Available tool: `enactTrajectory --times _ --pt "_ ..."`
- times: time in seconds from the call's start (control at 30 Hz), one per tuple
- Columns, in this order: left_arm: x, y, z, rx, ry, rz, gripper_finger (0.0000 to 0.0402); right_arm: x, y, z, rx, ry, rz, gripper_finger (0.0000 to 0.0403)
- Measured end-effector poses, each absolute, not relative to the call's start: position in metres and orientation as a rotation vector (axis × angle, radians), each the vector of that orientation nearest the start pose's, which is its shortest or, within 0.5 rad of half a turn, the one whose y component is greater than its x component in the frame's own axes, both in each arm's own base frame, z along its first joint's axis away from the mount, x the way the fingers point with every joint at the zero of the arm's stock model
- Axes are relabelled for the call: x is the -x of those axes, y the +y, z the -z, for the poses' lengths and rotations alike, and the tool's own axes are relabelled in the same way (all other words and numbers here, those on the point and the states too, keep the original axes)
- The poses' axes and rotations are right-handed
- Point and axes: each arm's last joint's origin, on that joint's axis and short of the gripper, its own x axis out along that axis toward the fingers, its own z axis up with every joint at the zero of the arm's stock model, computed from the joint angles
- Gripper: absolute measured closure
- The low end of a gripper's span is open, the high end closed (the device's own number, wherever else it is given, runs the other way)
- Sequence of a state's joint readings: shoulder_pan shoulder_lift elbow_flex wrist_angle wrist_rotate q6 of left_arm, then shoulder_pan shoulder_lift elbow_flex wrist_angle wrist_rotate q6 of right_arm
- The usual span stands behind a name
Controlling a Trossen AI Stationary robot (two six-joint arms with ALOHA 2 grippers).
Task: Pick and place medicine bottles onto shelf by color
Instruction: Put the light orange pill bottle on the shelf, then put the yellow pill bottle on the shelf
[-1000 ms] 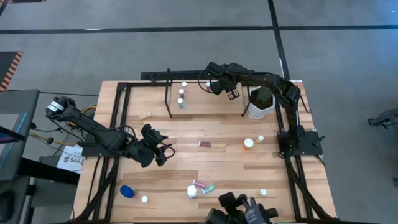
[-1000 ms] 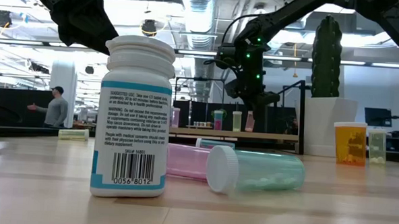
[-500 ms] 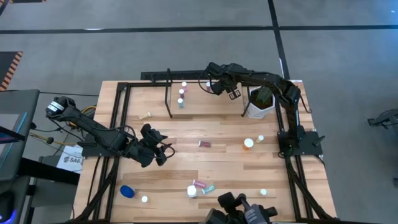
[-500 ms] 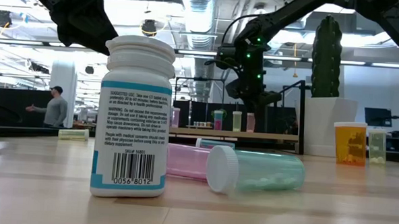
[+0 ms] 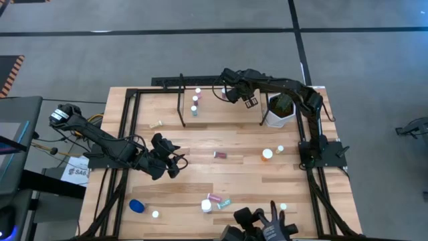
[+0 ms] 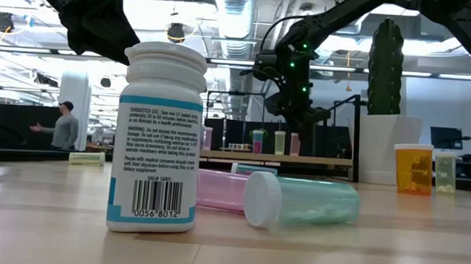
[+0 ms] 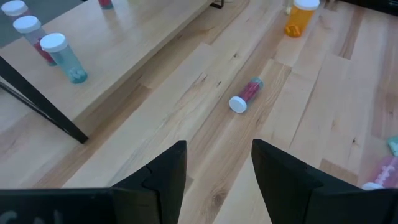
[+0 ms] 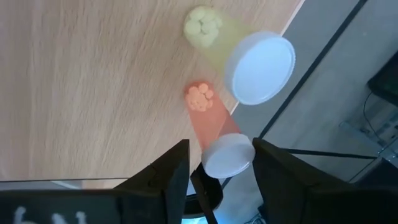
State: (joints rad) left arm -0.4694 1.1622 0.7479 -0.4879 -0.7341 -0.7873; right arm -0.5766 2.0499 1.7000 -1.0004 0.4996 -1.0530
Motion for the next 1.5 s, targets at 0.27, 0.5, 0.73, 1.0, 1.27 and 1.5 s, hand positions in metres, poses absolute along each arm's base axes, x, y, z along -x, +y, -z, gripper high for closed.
enactTrajectory --times 0.27,0.5,0.73,1.0,1.27,1.5 --pt "-0.204 -0.082 -0.232 0.242 0.587 -0.511 0.0233 -0.338 -0.237 -0.220 0.701 1.716 0.118 0.0182" --pt "-0.203 -0.081 -0.233 0.250 0.581 -0.510 0.0233 -0.337 -0.236 -0.239 0.651 1.685 0.196 0.0169" --pt "-0.203 -0.081 -0.234 0.256 0.579 -0.507 0.0233 -0.330 -0.227 -0.264 0.502 1.650 0.292 0.0168" --pt "-0.201 -0.080 -0.235 0.250 0.581 -0.504 0.0233 -0.313 -0.183 -0.314 0.231 1.474 0.357 0.0168" --pt "-0.201 -0.080 -0.236 0.248 0.581 -0.503 0.0233 -0.305 -0.095 -0.358 0.090 1.313 0.363 0.0170" --pt "-0.201 -0.081 -0.235 0.247 0.590 -0.493 0.0233 -0.280 -0.007 -0.350 -0.007 1.381 0.332 0.0177"
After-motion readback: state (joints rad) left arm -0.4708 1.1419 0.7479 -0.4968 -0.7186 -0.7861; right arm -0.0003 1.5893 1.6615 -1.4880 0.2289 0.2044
